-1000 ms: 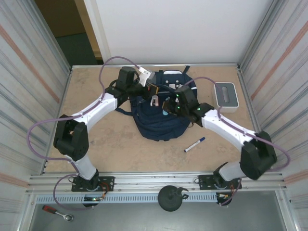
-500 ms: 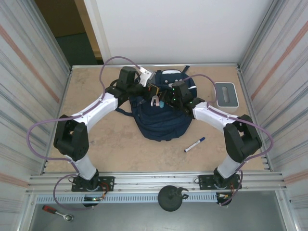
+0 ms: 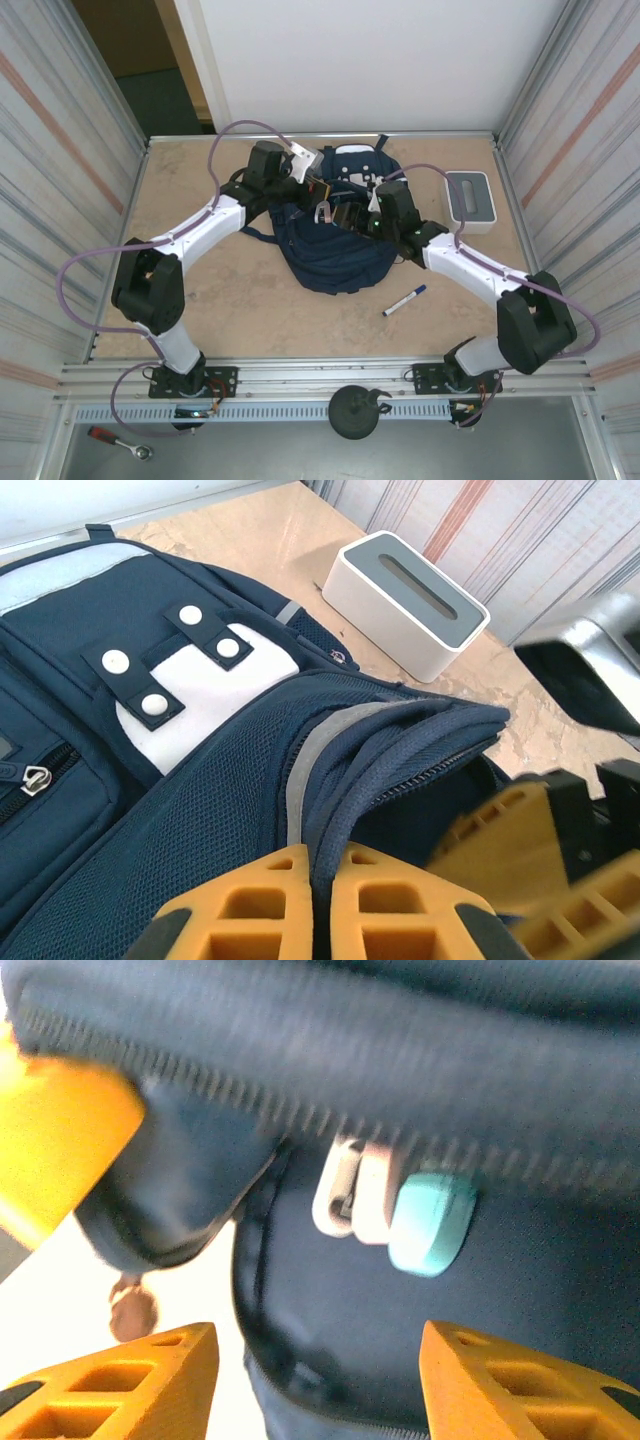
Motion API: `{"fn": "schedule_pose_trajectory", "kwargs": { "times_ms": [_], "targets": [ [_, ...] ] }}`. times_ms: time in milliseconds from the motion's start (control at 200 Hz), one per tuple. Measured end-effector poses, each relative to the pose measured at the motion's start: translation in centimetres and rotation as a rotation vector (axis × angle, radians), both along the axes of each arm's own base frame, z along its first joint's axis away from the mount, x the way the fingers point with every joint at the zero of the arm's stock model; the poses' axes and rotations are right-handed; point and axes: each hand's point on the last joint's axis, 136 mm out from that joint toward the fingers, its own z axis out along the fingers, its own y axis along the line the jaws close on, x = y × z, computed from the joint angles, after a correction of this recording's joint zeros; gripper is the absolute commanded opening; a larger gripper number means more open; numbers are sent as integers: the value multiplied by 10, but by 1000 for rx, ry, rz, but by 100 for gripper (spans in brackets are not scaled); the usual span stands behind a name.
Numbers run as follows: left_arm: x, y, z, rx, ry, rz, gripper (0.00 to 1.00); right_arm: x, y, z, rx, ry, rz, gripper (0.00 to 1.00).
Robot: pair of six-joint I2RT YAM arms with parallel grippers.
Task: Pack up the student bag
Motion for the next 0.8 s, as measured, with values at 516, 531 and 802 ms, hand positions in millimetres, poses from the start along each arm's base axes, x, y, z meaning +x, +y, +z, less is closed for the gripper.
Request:
{"fn": "schedule_pose_trajectory", "kwargs": {
  "times_ms": [516,531,802],
  "targets": [
    [1,0,-2,-3,-8,3,0,-74,-154,-69,-428,210,-384,67],
    [1,0,-2,-3,-9,3,0,-77,-157,-75,-444,225,-390,67],
    [1,0,-4,-4,-9,3,0,-120,-183,-137,-552,398,-467,69]
  ]
}}
